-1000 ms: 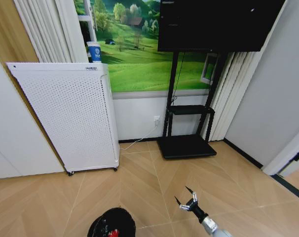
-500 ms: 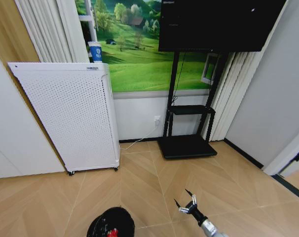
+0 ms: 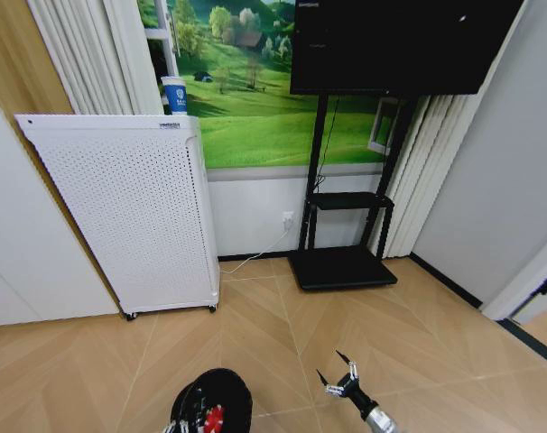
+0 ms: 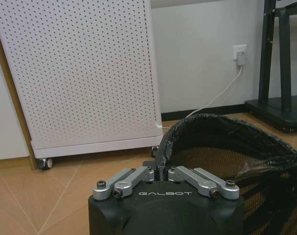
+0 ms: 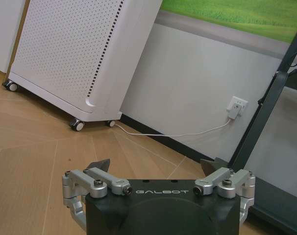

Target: Pick up the trash bin and place the garbage on the floor into it.

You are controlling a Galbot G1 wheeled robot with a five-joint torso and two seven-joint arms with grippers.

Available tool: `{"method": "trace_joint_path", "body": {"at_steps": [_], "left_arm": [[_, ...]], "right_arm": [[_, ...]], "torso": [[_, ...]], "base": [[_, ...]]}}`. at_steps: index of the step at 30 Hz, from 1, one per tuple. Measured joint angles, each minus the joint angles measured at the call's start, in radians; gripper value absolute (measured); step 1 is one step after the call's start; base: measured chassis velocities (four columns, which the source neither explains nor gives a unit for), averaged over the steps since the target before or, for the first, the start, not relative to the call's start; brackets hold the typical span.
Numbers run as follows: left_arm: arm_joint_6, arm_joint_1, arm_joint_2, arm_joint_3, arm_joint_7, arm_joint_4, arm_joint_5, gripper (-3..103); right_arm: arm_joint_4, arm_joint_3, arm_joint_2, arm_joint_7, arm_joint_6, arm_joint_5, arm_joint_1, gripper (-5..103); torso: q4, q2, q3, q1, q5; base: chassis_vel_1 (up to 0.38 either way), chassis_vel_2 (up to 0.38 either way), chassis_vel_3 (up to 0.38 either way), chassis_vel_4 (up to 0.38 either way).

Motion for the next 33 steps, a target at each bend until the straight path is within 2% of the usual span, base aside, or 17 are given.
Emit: {"method": "trace_joint_path", "body": {"at_steps": [19,25,28,29,30,33], "left_arm": [[0.009,0.015,0.014,0.032,-0.011,-0.018,-0.029,7],[0.008,0.012,0.017,0.029,-0.016,-0.024,-0.043,19],[0.006,0.011,0.018,0.034,-0.017,-0.017,-0.049,35],[0.006,0.011,0.018,0.034,-0.017,-0.017,-0.049,35],[0.006,0.01,0.018,0.035,-0.017,-0.017,-0.05,45],[0.006,0.01,0.019,0.039,-0.017,-0.017,-0.051,51]], "right_arm": [[-0.067,-0.019,0.019,0.033,-0.001,-0.019,0.026,100],[-0.098,-0.029,0.035,0.055,-0.001,-0.053,0.019,100],[-0.109,-0.036,0.048,0.071,-0.001,-0.066,0.017,100],[-0.109,-0.036,0.048,0.071,-0.001,-0.066,0.017,100],[-0.112,-0.038,0.051,0.074,-0.001,-0.067,0.022,100],[-0.114,-0.043,0.052,0.08,-0.001,-0.068,0.026,100]], "torso": [[0.0,0.0,0.0,0.0,0.0],[-0.0002,0.0,0.0,0.0,0.0003],[0.0,0.0,0.0,0.0,0.0002],[0.0,0.0,0.0,0.0,0.0002],[0.0,0.0,0.0,0.0,0.0001],[0.0001,0.0,0.0,0.0,0.0]], "base": [[0.0,0.0,0.0,0.0],[0.0,0.0,0.0,0.0],[0.0,0.0,0.0,0.0],[0.0,0.0,0.0,0.0],[0.0,0.0,0.0,0.0],[0.0,0.0,0.0,0.0]]}}
